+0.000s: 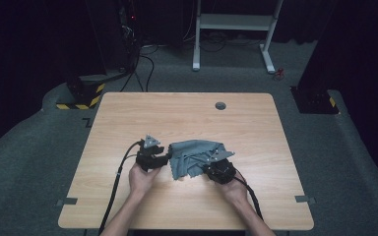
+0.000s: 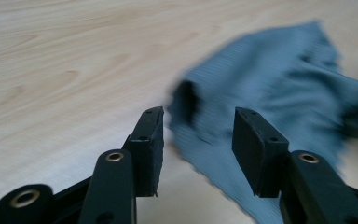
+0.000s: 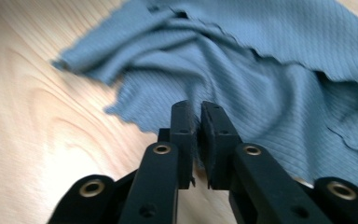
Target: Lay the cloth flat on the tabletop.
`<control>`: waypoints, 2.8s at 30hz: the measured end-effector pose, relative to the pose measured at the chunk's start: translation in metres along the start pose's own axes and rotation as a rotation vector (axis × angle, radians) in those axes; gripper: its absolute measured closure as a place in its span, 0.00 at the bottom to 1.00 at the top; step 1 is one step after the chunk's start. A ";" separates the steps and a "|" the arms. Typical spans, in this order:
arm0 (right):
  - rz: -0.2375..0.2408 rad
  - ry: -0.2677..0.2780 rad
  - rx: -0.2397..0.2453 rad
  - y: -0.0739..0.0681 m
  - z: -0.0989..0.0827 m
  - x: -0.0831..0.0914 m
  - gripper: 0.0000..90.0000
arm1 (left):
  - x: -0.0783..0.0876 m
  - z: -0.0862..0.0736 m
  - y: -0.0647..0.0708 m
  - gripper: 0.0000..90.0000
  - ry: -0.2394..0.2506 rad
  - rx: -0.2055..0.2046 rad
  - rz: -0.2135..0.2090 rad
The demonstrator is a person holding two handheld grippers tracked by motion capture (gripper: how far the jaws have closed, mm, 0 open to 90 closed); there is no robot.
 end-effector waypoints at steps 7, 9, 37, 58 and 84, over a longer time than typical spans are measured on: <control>0.033 0.029 0.022 -0.026 0.008 -0.003 0.78 | -0.016 -0.037 0.029 0.58 -0.136 -0.084 -0.003; 0.036 0.018 0.029 -0.029 0.009 -0.008 0.78 | -0.022 -0.042 0.027 0.60 -0.144 -0.083 0.008; -0.030 0.008 0.020 -0.002 -0.030 0.037 0.79 | 0.002 -0.050 0.028 0.97 -0.164 -0.086 -0.067; -0.027 -0.031 0.053 0.007 -0.050 0.053 1.00 | 0.026 -0.063 0.034 0.98 -0.162 -0.079 -0.098; -0.062 0.040 -0.031 0.025 -0.040 0.041 0.88 | 0.006 -0.042 0.031 0.70 -0.140 -0.083 -0.069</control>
Point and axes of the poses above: each handheld gripper's, and its own axes: x roughly backward along the jaws, z roughly out of its top, y roughly to its right, the point moved 9 cm from there along -x, roughly forward along the jaws, and after that the axes turned 11 degrees about -z, right-handed, at the moved point
